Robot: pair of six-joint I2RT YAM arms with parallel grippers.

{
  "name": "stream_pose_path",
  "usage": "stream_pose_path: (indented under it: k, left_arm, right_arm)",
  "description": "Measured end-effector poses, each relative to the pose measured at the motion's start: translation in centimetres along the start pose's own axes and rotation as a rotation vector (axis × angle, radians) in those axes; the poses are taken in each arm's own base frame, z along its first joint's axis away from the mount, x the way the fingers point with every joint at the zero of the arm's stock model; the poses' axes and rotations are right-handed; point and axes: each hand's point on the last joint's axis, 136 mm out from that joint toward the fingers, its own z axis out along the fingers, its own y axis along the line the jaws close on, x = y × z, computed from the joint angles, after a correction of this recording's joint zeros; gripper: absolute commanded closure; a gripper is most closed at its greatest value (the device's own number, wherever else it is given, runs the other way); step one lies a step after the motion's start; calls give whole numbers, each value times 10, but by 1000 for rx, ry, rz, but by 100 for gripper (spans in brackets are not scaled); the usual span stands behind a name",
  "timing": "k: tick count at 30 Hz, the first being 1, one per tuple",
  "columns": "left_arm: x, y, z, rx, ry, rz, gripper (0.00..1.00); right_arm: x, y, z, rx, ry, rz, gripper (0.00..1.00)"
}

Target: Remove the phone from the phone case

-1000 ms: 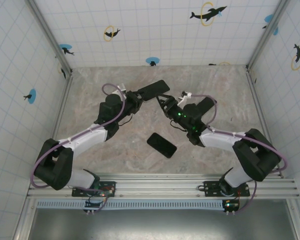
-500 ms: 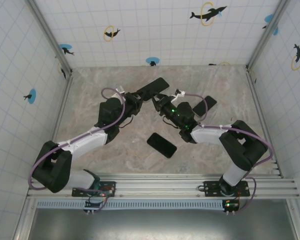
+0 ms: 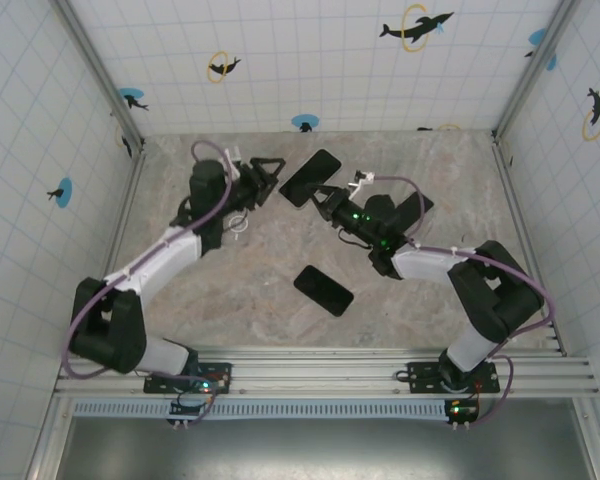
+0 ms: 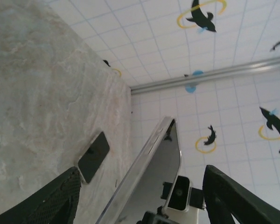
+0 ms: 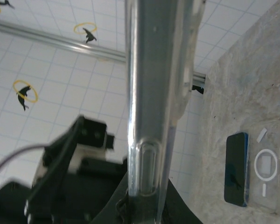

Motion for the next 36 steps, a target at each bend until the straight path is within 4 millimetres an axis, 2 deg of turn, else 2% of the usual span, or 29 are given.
stream_pose_path:
  k: [3, 10, 18, 23, 33, 35, 36]
  left_arm:
    - [-5, -13, 8, 41, 115, 112, 30]
    - [24, -4, 18, 111, 361, 194, 34]
    - [35, -19, 14, 204, 451, 236, 48]
    - [42, -24, 9, 245, 494, 251, 62]
    - [54, -18, 2, 270, 548, 228, 87]
    - [56, -19, -2, 281, 559, 219, 92]
    - [57, -19, -3, 285, 561, 216, 93]
  right_arm:
    - [-3, 6, -6, -32, 65, -44, 96]
    - [20, 20, -11, -99, 262, -76, 97]
    - [37, 32, -18, -153, 395, -80, 98]
    - [46, 33, -23, -167, 458, -74, 98]
    - [58, 27, -31, -146, 550, -35, 98]
    - [60, 27, -32, -148, 565, -35, 94]
    - [61, 27, -33, -150, 571, -35, 89]
